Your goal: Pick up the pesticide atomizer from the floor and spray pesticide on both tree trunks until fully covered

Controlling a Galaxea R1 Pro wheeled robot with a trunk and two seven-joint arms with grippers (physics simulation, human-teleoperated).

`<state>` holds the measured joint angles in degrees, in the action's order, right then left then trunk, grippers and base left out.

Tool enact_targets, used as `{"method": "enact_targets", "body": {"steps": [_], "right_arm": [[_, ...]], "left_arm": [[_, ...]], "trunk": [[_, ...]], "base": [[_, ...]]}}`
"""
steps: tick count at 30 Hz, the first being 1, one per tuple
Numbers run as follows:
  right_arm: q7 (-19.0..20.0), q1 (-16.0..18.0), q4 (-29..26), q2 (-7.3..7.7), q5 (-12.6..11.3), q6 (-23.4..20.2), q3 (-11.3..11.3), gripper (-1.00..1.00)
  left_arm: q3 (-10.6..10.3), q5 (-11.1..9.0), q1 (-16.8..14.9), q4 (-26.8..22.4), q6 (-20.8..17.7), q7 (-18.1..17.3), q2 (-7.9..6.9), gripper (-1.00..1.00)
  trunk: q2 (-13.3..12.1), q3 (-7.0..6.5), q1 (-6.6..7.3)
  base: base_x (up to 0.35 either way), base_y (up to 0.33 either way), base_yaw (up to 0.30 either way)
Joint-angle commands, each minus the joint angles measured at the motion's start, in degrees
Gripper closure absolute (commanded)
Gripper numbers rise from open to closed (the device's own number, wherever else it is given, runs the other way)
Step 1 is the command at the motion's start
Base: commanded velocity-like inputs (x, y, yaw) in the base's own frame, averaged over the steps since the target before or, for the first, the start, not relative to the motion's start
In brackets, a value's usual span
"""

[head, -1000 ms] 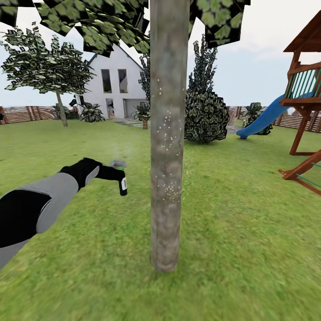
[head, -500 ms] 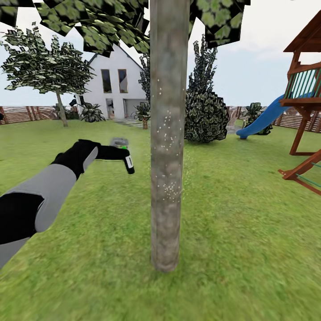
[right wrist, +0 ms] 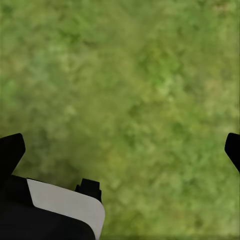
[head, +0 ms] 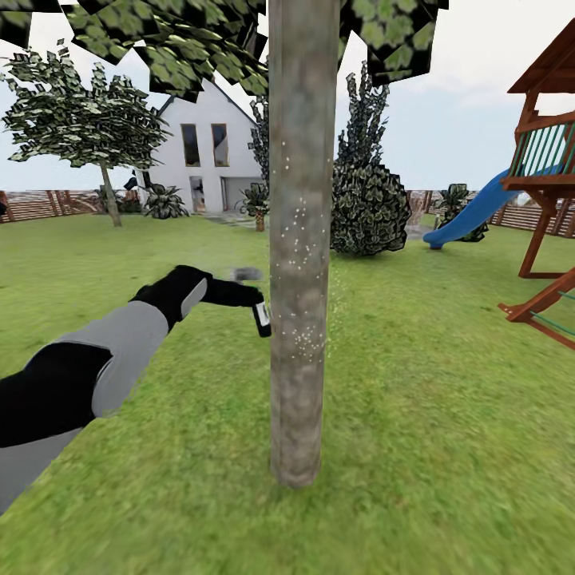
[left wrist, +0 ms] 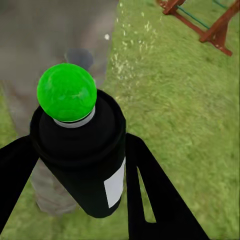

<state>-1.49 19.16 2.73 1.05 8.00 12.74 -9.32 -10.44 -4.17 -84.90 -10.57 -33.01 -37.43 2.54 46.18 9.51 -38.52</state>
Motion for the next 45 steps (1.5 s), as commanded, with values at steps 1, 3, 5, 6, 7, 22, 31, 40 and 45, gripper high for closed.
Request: {"method": "enact_targets", "body": {"steps": [1, 3, 5, 6, 7, 22, 31, 40, 45], "right_arm": [[0.0, 0.0, 0.0, 0.00, 0.0, 0.0, 0.0, -1.00], [0.0, 0.0, 0.0, 0.00, 0.0, 0.0, 0.0, -1.00], [0.0, 0.0, 0.0, 0.00, 0.0, 0.0, 0.0, -1.00], [0.0, 0.0, 0.0, 0.00, 0.0, 0.0, 0.0, -1.00], [0.0, 0.0, 0.0, 0.00, 0.0, 0.0, 0.0, -1.00], [0.0, 0.0, 0.0, 0.00, 0.0, 0.0, 0.0, -1.00], [0.0, 0.0, 0.0, 0.00, 0.0, 0.0, 0.0, -1.00], [0.0, 0.0, 0.0, 0.00, 0.0, 0.2, 0.0, -1.00], [0.0, 0.0, -0.1, 0.00, 0.0, 0.2, 0.0, -1.00]], "left_arm": [[-1.0, 0.7, 0.0, 0.0, 0.3, 0.0, 1.23, 1.00], [-1.6, 0.8, 0.0, 0.0, 0.2, -0.1, 1.83, 1.00], [-1.9, 0.8, 0.0, 0.8, 0.2, -0.1, 1.98, 1.00], [-2.2, 0.9, 0.0, 3.0, 0.3, 0.1, 2.04, 1.00], [-2.5, 0.9, 0.0, 5.0, 0.5, 0.2, 2.04, 1.00], [-3.0, 7.2, 5.3, 8.8, 8.9, 3.7, -2.55, 1.00], [-3.0, 7.1, 18.0, 8.8, 25.5, 3.7, -3.59, 1.00], [-2.9, 6.4, 29.3, 8.8, 39.0, 3.4, -3.18, 1.00], [-2.7, 1.1, 29.7, 8.9, 39.3, 3.4, -3.22, 1.00]], "trunk": [[0.0, 0.00, 0.00], [0.0, 0.00, 0.00], [0.0, 0.00, 0.00], [0.0, 0.00, 0.00], [0.0, 0.00, 0.00], [0.0, 0.00, 0.00], [0.0, 0.00, 0.00], [0.0, 0.00, 0.00], [0.0, 0.00, 0.00]], "base": [[0.000, 0.000, 0.000], [0.000, 0.000, 0.000], [0.000, 0.000, 0.000], [0.000, 0.000, 0.000], [0.000, 0.000, 0.000], [0.000, 0.000, 0.000], [0.000, 0.000, 0.000], [-0.019, 0.005, 0.000], [-0.295, 0.106, 0.000]]}}
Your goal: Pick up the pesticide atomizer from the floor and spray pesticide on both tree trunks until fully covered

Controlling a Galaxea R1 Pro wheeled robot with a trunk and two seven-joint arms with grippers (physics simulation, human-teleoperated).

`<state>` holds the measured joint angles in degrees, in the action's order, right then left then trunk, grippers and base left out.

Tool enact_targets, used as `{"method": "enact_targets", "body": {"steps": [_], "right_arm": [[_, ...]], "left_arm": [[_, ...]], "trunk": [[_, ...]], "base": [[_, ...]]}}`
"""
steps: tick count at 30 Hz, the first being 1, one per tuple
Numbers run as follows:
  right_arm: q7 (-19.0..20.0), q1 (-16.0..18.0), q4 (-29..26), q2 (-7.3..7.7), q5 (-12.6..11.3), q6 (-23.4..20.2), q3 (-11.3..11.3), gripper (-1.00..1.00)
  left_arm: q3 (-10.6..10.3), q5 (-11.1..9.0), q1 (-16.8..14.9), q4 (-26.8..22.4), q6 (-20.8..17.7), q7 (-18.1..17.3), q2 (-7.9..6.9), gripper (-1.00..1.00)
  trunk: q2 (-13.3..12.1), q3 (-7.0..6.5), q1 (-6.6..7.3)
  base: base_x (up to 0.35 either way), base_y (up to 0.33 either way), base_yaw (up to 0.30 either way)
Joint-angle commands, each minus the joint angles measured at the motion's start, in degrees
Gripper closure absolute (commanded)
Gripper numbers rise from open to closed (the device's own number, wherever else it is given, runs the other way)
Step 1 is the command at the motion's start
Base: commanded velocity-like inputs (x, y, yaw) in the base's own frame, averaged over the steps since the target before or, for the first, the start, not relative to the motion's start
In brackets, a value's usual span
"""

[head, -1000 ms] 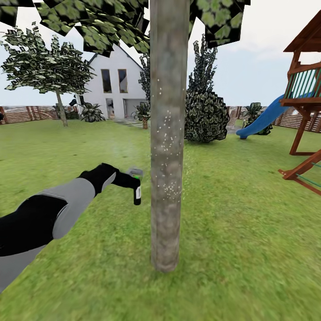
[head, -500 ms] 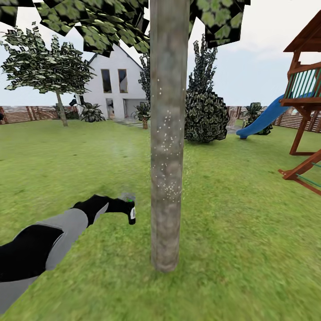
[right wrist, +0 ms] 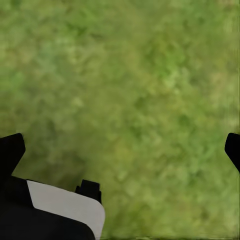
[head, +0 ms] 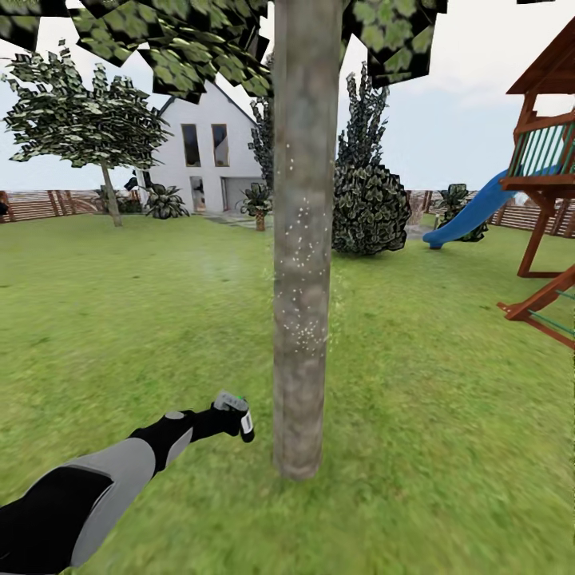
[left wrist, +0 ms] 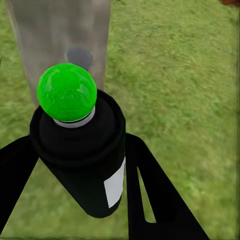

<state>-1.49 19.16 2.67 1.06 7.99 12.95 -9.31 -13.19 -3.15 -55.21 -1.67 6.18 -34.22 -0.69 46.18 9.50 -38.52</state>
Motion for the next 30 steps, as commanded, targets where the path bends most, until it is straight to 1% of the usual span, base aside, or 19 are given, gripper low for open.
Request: {"method": "enact_targets", "body": {"steps": [1, 6, 16, 19, 21, 22, 23, 25, 28, 30], "right_arm": [[0.0, 0.0, 0.0, 0.00, 0.0, 0.0, 0.0, -1.00], [0.0, 0.0, 0.0, 0.00, 0.0, 0.0, 0.0, -1.00], [0.0, 0.0, 0.0, 0.00, 0.0, 0.0, 0.0, -1.00], [-0.5, 0.0, -0.2, 0.23, 0.0, 0.1, 0.1, -1.00], [-1.5, 0.0, -0.5, 1.74, -0.1, 0.1, 0.2, -1.00], [-1.8, 0.0, -1.9, 2.77, -0.2, 0.0, 0.3, -1.00], [-1.9, 0.0, -3.4, 3.44, -0.3, 0.0, 0.3, -1.00], [-2.3, 0.1, -9.7, 5.28, -0.4, -0.3, 0.4, -1.00], [-2.5, 0.1, -13.9, 6.13, -0.4, -0.1, 0.3, -1.00], [-2.6, 0.1, -14.7, 6.26, -0.4, 0.0, 0.3, -1.00]], "left_arm": [[0.1, -0.2, 0.0, 0.0, 0.1, 0.2, -0.01, 1.00], [0.1, -0.5, 0.0, 0.0, 0.1, 0.3, -0.01, 1.00], [0.0, -0.5, 0.3, 0.0, 0.2, 0.3, -0.01, 1.00], [0.0, -0.5, 0.3, 0.0, 0.2, 0.3, -0.01, 1.00], [0.0, -0.5, 0.3, 0.0, 0.2, 0.3, 0.03, 1.00], [0.0, -0.5, 0.3, 0.0, 0.2, 0.3, 0.04, 1.00], [0.0, -0.5, 0.3, 0.0, 0.2, 0.3, 0.02, 1.00], [0.0, -0.5, 0.3, 0.0, 0.2, 0.3, -0.01, 1.00], [0.0, -0.5, 0.3, 0.0, 0.2, 0.3, -0.01, 1.00], [0.0, -0.5, 0.4, 0.0, 0.2, 0.3, -0.01, 1.00]], "trunk": [[0.0, 0.00, 0.00], [0.0, 0.00, 0.00], [0.0, 0.00, 0.00], [0.0, 0.00, 0.00], [0.0, 0.00, 0.00], [0.0, 0.00, 0.00], [0.0, 0.00, 0.00], [0.0, 0.00, 0.00], [0.0, 0.00, 0.00], [0.0, 0.00, 0.00]], "base": [[-0.330, 0.120, 0.000], [-0.194, 0.036, 0.000], [-0.340, 0.000, 0.000], [-0.161, 0.000, 0.000], [-0.042, 0.000, 0.000], [-0.014, 0.000, 0.000], [-0.009, 0.000, 0.000], [-0.004, 0.000, 0.000], [-0.001, 0.000, 0.000], [0.000, 0.000, 0.000]]}}
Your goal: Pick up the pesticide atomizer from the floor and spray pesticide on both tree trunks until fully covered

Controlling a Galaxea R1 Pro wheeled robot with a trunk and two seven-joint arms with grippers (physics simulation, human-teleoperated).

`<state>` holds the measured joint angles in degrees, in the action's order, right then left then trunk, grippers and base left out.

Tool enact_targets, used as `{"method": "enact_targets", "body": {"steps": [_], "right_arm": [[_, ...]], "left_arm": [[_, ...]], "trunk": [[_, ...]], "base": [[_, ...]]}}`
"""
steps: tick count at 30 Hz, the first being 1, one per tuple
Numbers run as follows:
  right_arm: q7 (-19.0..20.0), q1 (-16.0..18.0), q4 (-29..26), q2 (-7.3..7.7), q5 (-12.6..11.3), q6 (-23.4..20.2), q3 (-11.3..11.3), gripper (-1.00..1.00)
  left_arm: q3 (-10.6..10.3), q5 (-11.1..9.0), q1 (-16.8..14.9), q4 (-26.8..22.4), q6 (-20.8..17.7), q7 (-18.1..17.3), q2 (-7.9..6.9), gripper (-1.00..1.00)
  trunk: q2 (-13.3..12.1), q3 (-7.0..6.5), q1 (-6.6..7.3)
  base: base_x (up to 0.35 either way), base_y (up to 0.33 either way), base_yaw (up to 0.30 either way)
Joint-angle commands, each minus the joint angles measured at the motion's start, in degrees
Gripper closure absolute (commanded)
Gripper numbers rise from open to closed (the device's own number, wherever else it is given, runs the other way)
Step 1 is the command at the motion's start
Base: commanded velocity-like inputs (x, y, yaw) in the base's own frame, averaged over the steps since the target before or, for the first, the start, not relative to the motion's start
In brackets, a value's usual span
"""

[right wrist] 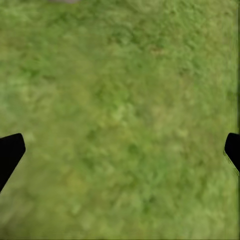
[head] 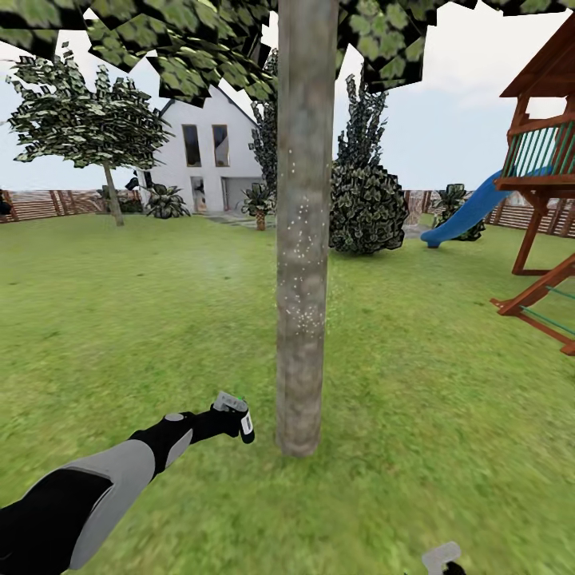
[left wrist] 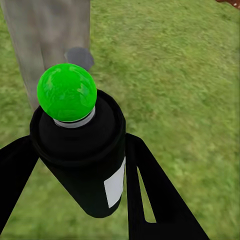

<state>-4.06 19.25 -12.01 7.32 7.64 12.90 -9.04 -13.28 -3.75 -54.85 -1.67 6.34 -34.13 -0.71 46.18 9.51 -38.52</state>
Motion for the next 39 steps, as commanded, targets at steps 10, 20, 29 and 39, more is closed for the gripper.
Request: {"method": "enact_targets", "body": {"steps": [10, 20, 29, 39], "right_arm": [[2.5, 10.4, -6.6, 1.14, -0.1, -11.3, 0.1, -1.00], [64.8, 34.0, -8.2, 8.53, -2.8, -20.8, 0.2, -1.00], [77.3, 34.5, -18.3, -0.17, -2.9, -29.6, 0.0, -1.00], [77.4, 34.8, -19.9, -7.23, -2.7, -31.8, 0.0, 1.00]], "left_arm": [[0.1, 0.1, 0.0, -0.1, 0.2, 0.1, -0.15, 1.00], [0.0, 0.3, 0.0, -0.3, 7.4, -30.4, -0.46, 1.00], [-0.4, 0.5, 0.0, -0.3, 8.4, -37.0, -0.31, 1.00], [-1.1, 0.5, 0.0, -0.3, 8.4, -37.2, 0.75, 1.00]], "trunk": [[0.0, 0.00, 0.00], [0.0, 0.00, 0.00], [0.0, 0.00, 0.00], [0.0, 0.00, 0.00]], "base": [[0.000, 0.000, 0.000], [0.000, 0.000, 0.000], [0.000, 0.000, 0.000], [0.000, 0.000, 0.000]]}}
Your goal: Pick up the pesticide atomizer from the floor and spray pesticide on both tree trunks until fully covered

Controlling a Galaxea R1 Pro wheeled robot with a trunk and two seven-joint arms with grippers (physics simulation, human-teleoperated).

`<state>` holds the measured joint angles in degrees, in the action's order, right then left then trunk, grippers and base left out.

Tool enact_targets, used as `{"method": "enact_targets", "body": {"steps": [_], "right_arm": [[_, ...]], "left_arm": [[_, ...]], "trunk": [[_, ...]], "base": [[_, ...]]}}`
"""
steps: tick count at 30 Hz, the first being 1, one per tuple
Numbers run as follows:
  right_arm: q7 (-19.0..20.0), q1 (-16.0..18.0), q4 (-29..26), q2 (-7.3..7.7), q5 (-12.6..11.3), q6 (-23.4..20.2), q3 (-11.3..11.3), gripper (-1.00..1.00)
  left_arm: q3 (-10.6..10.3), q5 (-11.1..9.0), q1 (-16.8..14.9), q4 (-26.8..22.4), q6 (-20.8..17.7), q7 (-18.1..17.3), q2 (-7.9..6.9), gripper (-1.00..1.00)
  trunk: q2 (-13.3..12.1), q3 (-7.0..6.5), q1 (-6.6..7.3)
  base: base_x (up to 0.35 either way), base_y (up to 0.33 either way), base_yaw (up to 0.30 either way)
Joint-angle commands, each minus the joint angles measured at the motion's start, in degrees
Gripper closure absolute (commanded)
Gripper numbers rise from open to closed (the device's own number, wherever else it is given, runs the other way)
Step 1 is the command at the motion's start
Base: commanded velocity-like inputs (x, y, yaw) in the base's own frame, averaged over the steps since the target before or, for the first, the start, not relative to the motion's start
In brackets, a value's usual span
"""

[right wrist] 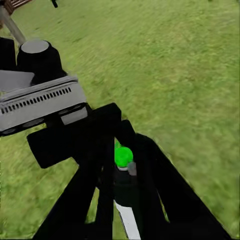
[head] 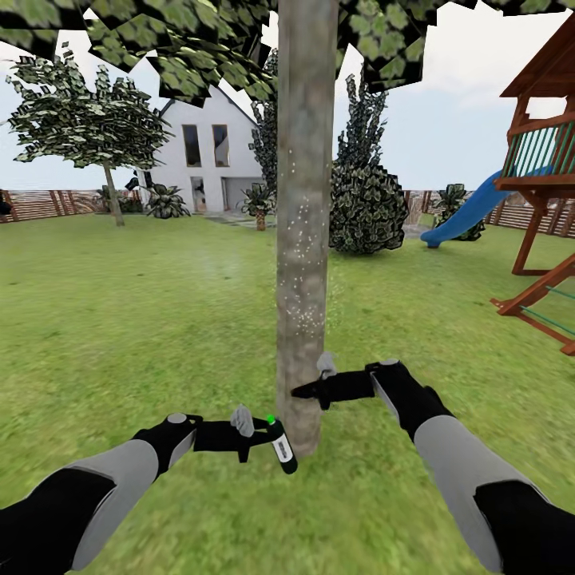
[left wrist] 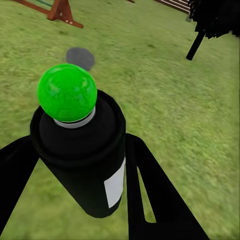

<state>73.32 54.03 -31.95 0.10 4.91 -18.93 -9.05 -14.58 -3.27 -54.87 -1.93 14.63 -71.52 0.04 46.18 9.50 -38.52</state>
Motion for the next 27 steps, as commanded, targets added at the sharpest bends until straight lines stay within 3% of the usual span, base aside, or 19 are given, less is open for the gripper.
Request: {"method": "enact_targets", "body": {"steps": [1, 8, 13, 19, 27], "right_arm": [[0.0, 0.4, 0.0, -0.60, 0.0, 0.0, 0.0, 1.00], [-0.1, 1.1, 0.1, -2.45, 0.3, -0.1, -0.3, 1.00], [-0.7, 1.1, 0.7, -4.40, 0.4, -0.1, -4.6, 1.00], [-0.8, 1.1, 3.3, -4.67, 0.5, -0.1, -5.1, 1.00], [-0.8, 1.1, 3.4, -4.45, 0.7, 0.0, -4.9, 1.00]], "left_arm": [[0.2, 0.0, 0.0, 0.0, 0.1, 0.2, 0.10, 1.00], [0.0, 0.0, 0.0, 0.0, 0.1, 0.1, 0.23, 1.00], [0.0, 0.0, 0.0, 0.0, 0.1, 0.1, 0.23, 1.00], [0.0, 0.0, 0.0, 0.0, 0.1, 0.1, 1.19, 1.00], [0.1, 0.0, 0.0, 0.0, 0.1, 0.1, 1.24, 1.00]], "trunk": [[0.0, 0.00, 0.00], [0.0, 0.00, 0.00], [0.0, 0.00, 0.00], [0.0, 0.00, 0.00], [0.0, 0.00, 0.00]], "base": [[0.000, 0.000, 0.000], [0.000, 0.000, 0.000], [0.000, 0.000, 0.000], [0.000, 0.000, 0.000], [0.000, 0.000, 0.000]]}}
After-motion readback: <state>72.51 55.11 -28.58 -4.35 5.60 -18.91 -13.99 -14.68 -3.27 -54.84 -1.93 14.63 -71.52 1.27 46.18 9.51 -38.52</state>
